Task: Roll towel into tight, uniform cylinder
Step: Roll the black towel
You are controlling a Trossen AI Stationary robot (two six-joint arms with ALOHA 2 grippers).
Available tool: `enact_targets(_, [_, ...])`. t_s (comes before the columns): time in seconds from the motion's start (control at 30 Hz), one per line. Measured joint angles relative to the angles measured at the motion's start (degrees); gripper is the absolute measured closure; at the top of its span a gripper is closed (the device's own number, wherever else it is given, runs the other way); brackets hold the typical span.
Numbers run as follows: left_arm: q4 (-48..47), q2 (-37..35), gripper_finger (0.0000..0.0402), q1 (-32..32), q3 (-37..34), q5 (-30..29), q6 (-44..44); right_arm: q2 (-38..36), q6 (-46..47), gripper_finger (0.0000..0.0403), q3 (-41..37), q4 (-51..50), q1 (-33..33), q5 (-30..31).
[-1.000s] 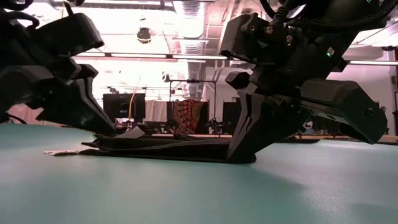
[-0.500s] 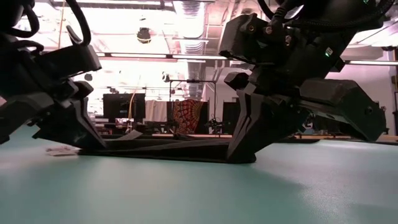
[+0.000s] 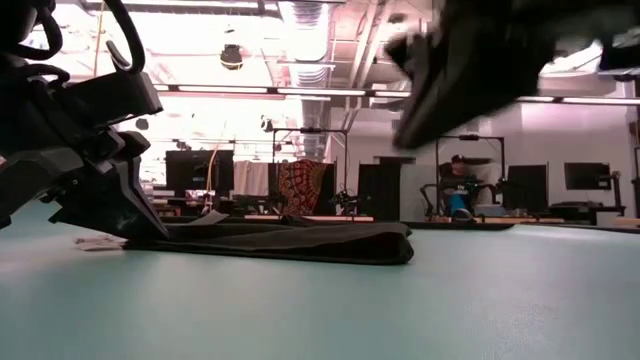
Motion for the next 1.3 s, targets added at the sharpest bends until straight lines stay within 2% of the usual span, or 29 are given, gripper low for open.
enact_targets(0.13, [-0.1,0.01,0.0401,0.0,0.0,0.06,0.29,-0.52,-1.89,0.0338,-0.09,3.2,-1.76,-0.19])
enact_targets(0.27, [-0.57,-0.01,0.0401,0.07,0.02,0.09,0.35,3.94,-2.12,0.0338,-0.24,3.15,-3.98,-1.21])
enact_targets(0.43, [-1.0,-0.01,0.0401,0.07,0.02,0.09,0.37,7.9,-0.94,0.0338,-0.2,3.14,-2.55,-2.76])
enact_targets(0.6, [-0.69,-0.01,0.0401,0.07,0.02,0.0,0.2,8.32,0.12,0.0337,-0.01,3.73,-0.57,2.95])
enact_targets(0.8, [-0.76,-0.01,0.0401,0.18,0.0,-0.81,0.22,8.61,2.32,0.0337,-0.03,3.9,-0.51,5.24])
enact_targets(0.97, [-0.73,-0.01,0.0401,0.2,0.0,-0.83,0.59,6.72,2.5,0.0337,0.15,4.47,0.82,10.48])
enact_targets(1.3, [-0.54,0.01,0.0401,0.33,-0.02,-1.03,0.5,11.76,4.33,0.0337,0.07,4.17,-0.5,4.99])
